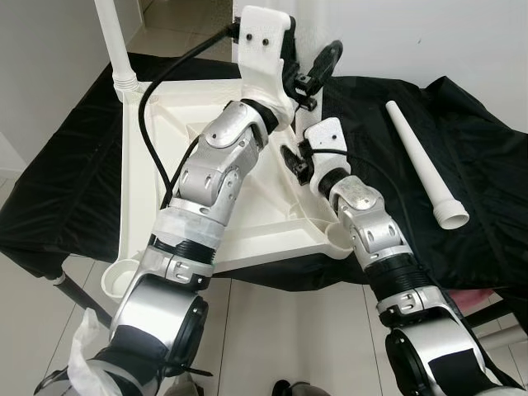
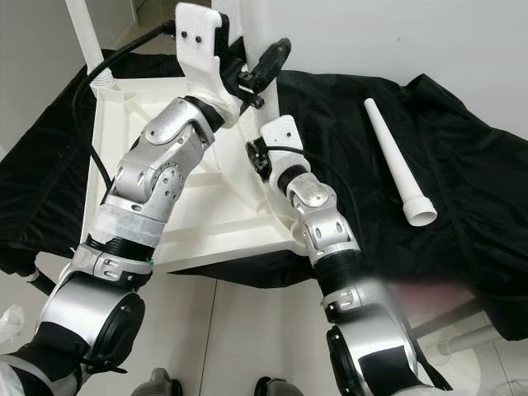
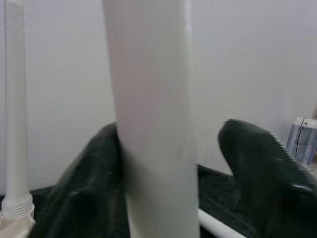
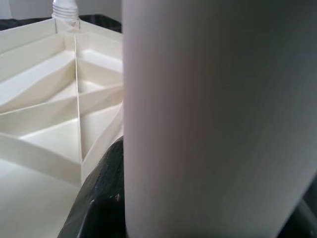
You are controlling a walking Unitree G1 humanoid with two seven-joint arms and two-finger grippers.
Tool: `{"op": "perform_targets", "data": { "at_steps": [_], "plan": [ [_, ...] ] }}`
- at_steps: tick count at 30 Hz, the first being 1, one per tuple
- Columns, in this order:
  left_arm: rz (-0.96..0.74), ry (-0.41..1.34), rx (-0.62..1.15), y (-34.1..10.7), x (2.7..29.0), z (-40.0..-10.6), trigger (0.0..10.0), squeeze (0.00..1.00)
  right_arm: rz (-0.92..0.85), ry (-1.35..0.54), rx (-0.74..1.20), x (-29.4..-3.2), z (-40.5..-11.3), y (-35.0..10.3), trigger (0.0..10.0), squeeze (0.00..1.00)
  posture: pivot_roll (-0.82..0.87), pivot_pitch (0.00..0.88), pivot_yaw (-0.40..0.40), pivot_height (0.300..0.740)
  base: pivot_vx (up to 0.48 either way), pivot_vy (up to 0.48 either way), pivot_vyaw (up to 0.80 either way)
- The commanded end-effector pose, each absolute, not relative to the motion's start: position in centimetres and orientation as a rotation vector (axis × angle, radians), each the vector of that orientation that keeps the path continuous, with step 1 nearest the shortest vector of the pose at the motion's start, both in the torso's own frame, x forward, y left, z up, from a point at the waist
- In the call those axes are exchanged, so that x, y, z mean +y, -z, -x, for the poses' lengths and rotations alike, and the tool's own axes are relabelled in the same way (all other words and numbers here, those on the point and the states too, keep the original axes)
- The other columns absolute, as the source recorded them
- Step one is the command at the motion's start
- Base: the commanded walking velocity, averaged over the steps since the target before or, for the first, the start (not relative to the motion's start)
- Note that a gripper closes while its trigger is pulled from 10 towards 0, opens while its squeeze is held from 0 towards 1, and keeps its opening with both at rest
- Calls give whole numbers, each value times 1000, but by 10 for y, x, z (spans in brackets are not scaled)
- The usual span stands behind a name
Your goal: Building children table
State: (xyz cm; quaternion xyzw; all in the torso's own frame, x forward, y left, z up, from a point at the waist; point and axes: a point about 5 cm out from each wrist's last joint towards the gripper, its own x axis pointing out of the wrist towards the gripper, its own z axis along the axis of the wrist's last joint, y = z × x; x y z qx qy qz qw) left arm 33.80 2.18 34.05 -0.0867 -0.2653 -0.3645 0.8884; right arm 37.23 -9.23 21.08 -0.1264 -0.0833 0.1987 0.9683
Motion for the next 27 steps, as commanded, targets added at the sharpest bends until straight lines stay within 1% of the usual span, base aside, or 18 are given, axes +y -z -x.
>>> {"op": "perform_targets", "data": {
  "at_steps": [1,4,5,6,8,13,14,15,16,17,18,19,21,23,26,27],
  "plan": [
    [190,803,-577,-344,17,-333,10000,1000,246,-389,-144,-95,-373,-206,10000,0,12,79,-72,740,0,0,0],
    [184,808,-581,-345,18,-332,10000,1000,226,-372,-142,-97,-373,-207,10000,0,8,87,-74,740,0,0,0],
    [197,808,-582,-346,21,-332,10000,0,211,-355,-139,-99,-373,-207,10000,0,8,87,-74,740,0,0,0],
    [197,808,-582,-346,21,-332,10000,0,211,-355,-139,-99,-373,-207,10000,0,8,87,-74,740,0,0,0],
    [254,804,-589,-349,30,-332,10000,0,181,-322,-138,-104,-375,-208,10000,0,6,88,-75,740,0,0,0],
    [280,798,-590,-350,34,-333,10000,0,166,-310,-136,-106,-375,-209,10000,0,4,88,-73,740,0,0,0],
    [285,764,-588,-349,43,-337,10000,0,152,-282,-144,-111,-376,-210,10000,0,5,88,-73,740,0,0,0],
    [285,764,-588,-349,43,-337,10000,0,152,-282,-144,-111,-376,-210,10000,0,5,88,-73,740,0,0,0],
    [266,724,-580,-345,52,-341,10000,0,126,-248,-157,-116,-377,-212,10000,0,5,87,-69,740,0,0,0],
    [266,724,-580,-345,52,-341,10000,0,126,-248,-157,-116,-377,-212,10000,0,5,87,-69,740,0,0,0],
    [231,686,-567,-338,63,-345,10000,0,91,-202,-175,-124,-377,-215,10000,0,5,87,-67,740,0,0,0],
    [231,686,-567,-338,63,-345,10000,0,91,-202,-175,-124,-377,-215,10000,0,5,87,-67,740,0,0,0],
    [163,640,-541,-323,78,-348,10000,0,39,-124,-209,-137,-376,-219,10000,0,5,87,-64,740,0,0,0],
    [147,632,-535,-320,81,-348,10000,0,29,-107,-216,-140,-375,-219,10000,0,5,87,-64,740,0,0,0],
    [34,611,-477,-296,92,-346,10000,0,-29,-52,-255,-152,-371,-223,10000,0,0,89,-58,740,0,0,0],
    [34,611,-477,-296,92,-346,10000,0,-29,-52,-255,-152,-371,-223,10000,0,0,89,-58,740,0,0,0]
  ]
}}
